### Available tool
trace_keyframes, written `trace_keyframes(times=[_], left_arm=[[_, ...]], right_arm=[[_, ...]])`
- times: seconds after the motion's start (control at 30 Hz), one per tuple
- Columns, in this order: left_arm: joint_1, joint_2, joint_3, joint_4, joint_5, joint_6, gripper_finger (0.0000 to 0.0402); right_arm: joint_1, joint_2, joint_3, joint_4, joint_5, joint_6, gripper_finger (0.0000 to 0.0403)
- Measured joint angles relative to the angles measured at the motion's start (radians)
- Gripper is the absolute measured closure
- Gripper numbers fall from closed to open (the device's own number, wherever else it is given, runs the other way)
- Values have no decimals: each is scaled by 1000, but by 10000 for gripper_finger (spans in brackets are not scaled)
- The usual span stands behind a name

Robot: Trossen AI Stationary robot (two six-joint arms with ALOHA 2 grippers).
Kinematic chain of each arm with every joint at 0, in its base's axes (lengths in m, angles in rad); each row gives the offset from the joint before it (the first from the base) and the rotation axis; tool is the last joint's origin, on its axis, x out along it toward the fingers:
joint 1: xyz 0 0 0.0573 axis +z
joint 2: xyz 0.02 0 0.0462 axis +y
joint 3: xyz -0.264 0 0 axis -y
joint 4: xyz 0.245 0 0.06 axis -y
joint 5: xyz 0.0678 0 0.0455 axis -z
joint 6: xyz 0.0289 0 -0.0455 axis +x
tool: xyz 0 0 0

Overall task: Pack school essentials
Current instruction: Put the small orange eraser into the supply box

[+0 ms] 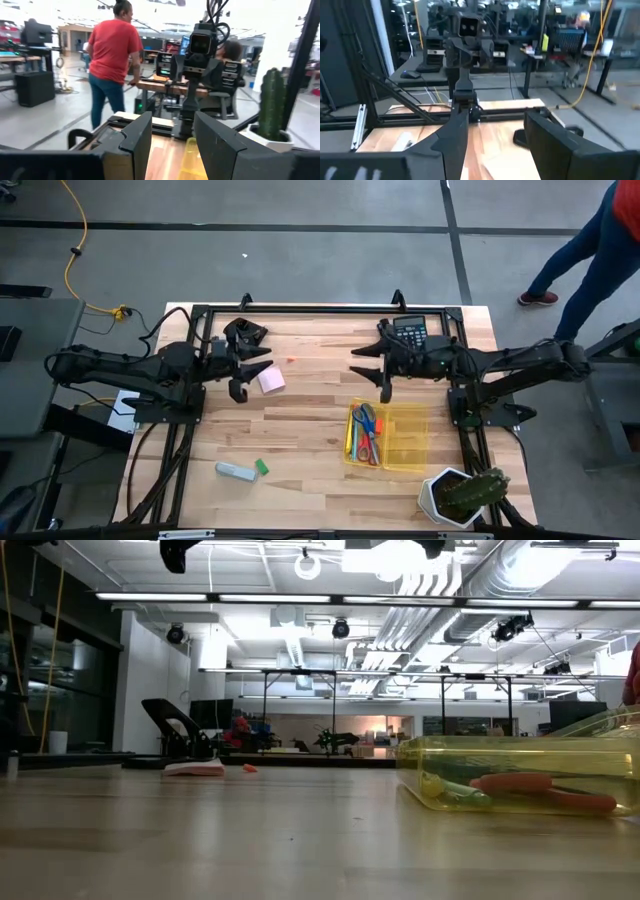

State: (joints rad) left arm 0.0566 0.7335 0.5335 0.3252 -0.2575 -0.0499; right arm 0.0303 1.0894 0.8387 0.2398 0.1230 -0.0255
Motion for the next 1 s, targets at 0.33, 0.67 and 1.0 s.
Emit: trace_keyframes(times=[0.33,0.67,1.0], left_arm=[[0,-1,0,1,14,-20,266],[153,218,381,-705,-121,-90,266],[462,673,648,-1122,211,63,266]], right_arm=[[0,9,0,19,-1,-27,219],[0,9,0,20,42,-27,219],[0,11,-1,11,42,-17,219]])
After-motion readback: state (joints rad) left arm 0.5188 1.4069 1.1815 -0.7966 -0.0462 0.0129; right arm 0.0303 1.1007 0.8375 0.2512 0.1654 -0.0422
